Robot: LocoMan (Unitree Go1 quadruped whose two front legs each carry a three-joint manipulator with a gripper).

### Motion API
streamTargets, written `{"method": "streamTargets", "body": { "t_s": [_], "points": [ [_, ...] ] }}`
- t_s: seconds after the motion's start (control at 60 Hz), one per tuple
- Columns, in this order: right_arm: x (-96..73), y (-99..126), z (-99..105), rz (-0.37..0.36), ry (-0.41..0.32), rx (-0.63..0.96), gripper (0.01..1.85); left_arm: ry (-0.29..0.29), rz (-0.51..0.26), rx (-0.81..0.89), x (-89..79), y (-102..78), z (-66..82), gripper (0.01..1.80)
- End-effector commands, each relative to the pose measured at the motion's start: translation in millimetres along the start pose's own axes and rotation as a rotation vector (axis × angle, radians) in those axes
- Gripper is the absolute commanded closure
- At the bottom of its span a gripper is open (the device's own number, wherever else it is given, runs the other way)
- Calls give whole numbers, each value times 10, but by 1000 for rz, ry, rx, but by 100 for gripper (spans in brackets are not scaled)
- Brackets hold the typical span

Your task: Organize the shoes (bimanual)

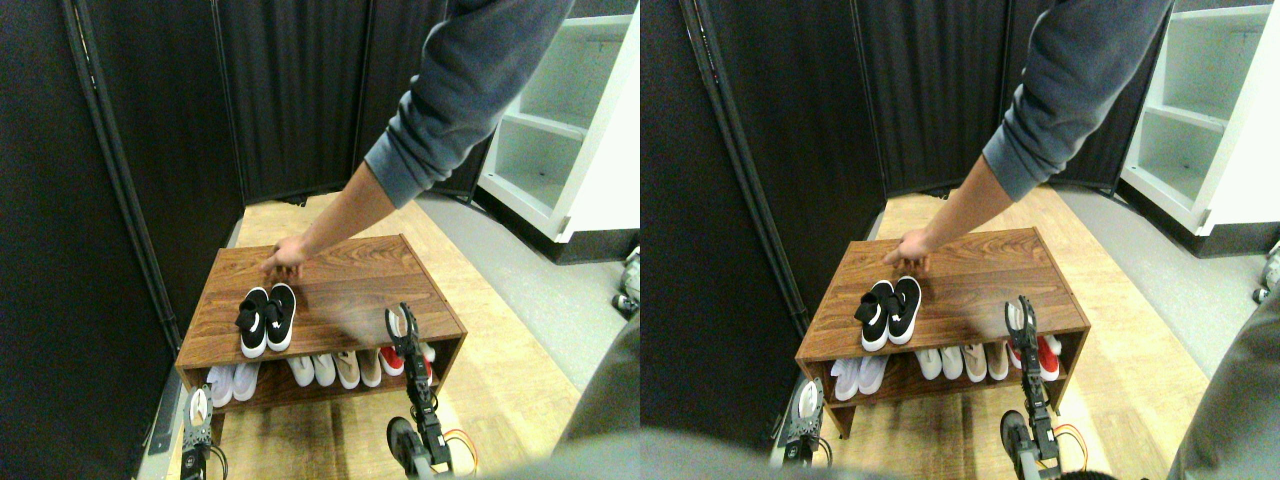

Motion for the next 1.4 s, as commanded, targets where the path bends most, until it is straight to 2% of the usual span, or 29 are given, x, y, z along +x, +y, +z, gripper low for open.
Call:
{"method": "streamTargets", "body": {
  "t_s": [0.017, 0.417, 0.683, 0.8, 0.817, 0.833, 0.85, 0.867, 0.883, 0.917, 0.933, 0.983, 1.017, 1.067, 1.167, 1.4],
  "points": [
    [22, 25, -13, 20, -8, 4, 167, 3, -44, -15, 19, -79, 12, 180],
    [37, 28, -12, 22, -10, 10, 168, 12, -44, -45, 55, -94, 17, 180],
    [61, 29, -26, 16, -9, 13, 167, 1, -42, -75, 17, -122, 28, 180],
    [72, 38, -36, 20, -9, 15, 168, -7, 15, -130, -46, -151, 28, 180],
    [74, 43, -40, 21, -10, 18, 169, 7, 23, -137, -59, -155, 25, 169],
    [75, 46, -43, 19, -10, 21, 169, 26, 33, -147, -69, -162, 24, 145],
    [75, 46, -43, 19, -10, 21, 169, 26, 33, -147, -69, -162, 24, 145],
    [75, 47, -45, 16, -10, 22, 169, 37, 38, -153, -73, -166, 24, 129],
    [77, 48, -48, 15, -9, 25, 169, 47, 45, -163, -80, -173, 21, 105],
    [82, 50, -52, 18, -3, 28, 170, 63, 43, -157, -81, -170, 12, 66],
    [82, 50, -52, 18, -3, 28, 170, 63, 43, -157, -81, -170, 12, 66],
    [84, 51, -56, 21, -5, 29, 169, 95, 45, -151, -73, -171, -8, 34],
    [86, 51, -58, 21, -3, 34, 169, 110, 52, -159, -76, -174, -24, 23],
    [86, 52, -57, 16, -5, 35, 168, 125, 65, -155, -79, -169, -48, 10],
    [89, 52, -55, 30, -9, 33, 169, 137, 88, -154, -74, -173, -103, 1],
    [76, 44, -39, 25, -12, 36, 170, 159, 137, -202, 89, -119, -303, 4]
  ]
}}
